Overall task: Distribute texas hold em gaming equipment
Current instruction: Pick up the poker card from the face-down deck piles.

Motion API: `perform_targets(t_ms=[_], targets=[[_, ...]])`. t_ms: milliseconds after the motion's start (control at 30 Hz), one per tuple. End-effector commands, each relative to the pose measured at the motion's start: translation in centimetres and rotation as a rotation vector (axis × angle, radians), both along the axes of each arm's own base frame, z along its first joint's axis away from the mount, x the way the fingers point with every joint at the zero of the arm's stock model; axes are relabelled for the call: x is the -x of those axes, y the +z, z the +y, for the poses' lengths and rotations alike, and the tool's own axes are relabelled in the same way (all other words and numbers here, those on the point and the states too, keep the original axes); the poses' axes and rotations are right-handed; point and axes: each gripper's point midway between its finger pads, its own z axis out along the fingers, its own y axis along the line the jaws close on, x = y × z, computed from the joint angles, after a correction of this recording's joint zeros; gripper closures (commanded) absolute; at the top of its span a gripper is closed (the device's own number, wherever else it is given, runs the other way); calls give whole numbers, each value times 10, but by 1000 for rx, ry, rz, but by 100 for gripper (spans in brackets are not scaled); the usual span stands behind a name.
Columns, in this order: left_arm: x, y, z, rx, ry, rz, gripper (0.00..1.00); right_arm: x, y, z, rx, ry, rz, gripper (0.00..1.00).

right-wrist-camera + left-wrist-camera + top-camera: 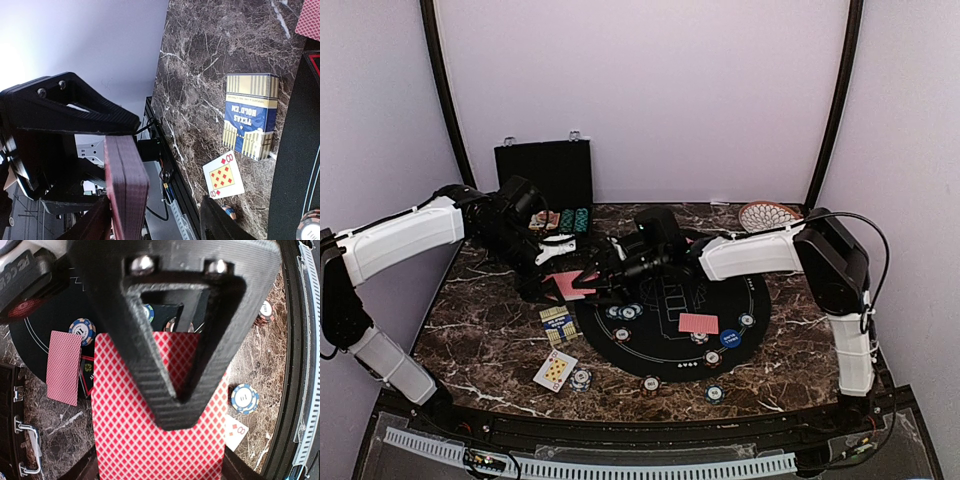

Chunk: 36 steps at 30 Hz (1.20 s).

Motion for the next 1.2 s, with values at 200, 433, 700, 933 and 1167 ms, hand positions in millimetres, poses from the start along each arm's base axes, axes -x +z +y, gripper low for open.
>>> perform_targets(t_ms=[200, 433, 700, 933, 1167], targets=[[-1, 13, 0, 26, -4, -40, 100, 2, 50, -13, -81, 4, -58, 52], [-1, 12, 0, 25, -4, -37, 100, 5, 47, -18, -66, 6, -50, 66], [0, 9, 1, 19, -3, -34, 100, 2, 44, -29, -47, -5, -48, 86], [-1, 7, 1, 15, -4, -33, 100, -1, 50, -37, -52, -15, -55, 97], [-2, 5, 1, 9, -2, -28, 100, -8, 66, -44, -124, -35, -33, 100]])
